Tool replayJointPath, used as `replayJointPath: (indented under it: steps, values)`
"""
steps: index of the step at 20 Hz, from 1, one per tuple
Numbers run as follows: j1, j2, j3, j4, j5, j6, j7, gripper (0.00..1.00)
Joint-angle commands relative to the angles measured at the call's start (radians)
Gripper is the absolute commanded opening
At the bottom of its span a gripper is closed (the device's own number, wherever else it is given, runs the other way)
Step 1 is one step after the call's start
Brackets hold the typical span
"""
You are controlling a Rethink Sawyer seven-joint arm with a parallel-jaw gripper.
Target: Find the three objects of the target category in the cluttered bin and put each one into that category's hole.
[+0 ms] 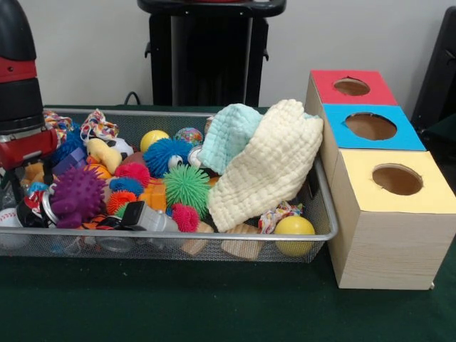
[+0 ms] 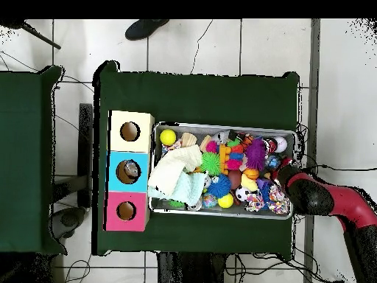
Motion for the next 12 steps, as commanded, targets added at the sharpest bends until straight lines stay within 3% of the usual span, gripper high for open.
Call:
replayJointPath:
  steps: [1,12]
  values:
    - [0.007,0.026,-0.019,-0.106,-0.014,0.061,-0.242,0.0]
    - [0.001,0.021,-0.013,-0.096,-0.01,0.059,-0.251,0.0]
